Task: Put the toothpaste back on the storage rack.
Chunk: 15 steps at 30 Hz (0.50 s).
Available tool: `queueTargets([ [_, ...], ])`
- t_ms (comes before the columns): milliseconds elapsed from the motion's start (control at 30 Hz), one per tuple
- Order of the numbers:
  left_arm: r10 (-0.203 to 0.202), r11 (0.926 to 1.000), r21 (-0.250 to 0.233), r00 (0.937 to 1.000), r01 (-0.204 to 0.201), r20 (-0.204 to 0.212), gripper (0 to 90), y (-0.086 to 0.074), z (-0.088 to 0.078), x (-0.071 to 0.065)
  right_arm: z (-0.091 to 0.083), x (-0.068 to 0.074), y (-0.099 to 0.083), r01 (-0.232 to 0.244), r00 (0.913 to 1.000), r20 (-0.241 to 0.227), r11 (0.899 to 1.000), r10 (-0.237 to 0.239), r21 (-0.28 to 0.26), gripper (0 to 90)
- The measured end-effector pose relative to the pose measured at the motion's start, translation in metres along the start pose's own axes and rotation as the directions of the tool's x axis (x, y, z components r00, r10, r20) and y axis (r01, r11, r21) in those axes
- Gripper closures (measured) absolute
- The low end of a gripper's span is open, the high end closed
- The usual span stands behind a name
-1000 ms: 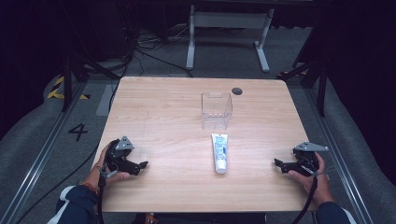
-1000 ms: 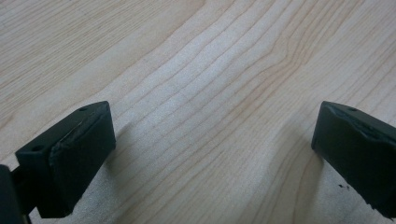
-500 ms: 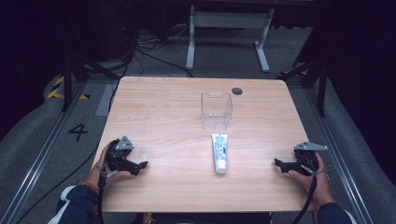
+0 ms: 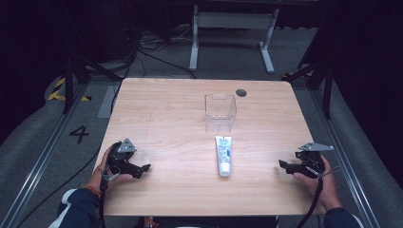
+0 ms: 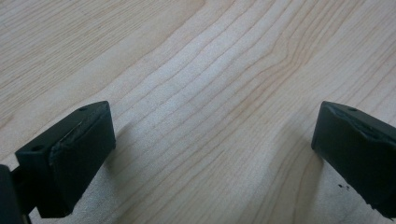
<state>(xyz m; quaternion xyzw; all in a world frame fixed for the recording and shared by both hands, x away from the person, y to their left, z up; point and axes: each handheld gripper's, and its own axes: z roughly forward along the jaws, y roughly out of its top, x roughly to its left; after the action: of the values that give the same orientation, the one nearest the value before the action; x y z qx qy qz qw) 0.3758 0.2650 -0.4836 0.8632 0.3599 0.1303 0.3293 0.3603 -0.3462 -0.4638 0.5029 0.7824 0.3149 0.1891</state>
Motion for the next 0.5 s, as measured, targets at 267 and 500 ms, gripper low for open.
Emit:
queueTargets([
  [267, 0.002, 1.0000, -0.002, 1.0000, -0.002, -0.001, 0.1, 0.000, 0.000, 0.000, -0.005, 0.024, 0.014, 0.054, 0.9977, -0.040, 0.998, -0.054, -0.013, 21.1],
  [500, 0.003, 1.0000, -0.002, 1.0000, -0.003, -0.002, 0.1, 0.000, 0.000, 0.000, -0.003, 0.041, 0.024, 0.093, 0.9930, -0.072, 0.996, -0.094, -0.013, 21.8],
])
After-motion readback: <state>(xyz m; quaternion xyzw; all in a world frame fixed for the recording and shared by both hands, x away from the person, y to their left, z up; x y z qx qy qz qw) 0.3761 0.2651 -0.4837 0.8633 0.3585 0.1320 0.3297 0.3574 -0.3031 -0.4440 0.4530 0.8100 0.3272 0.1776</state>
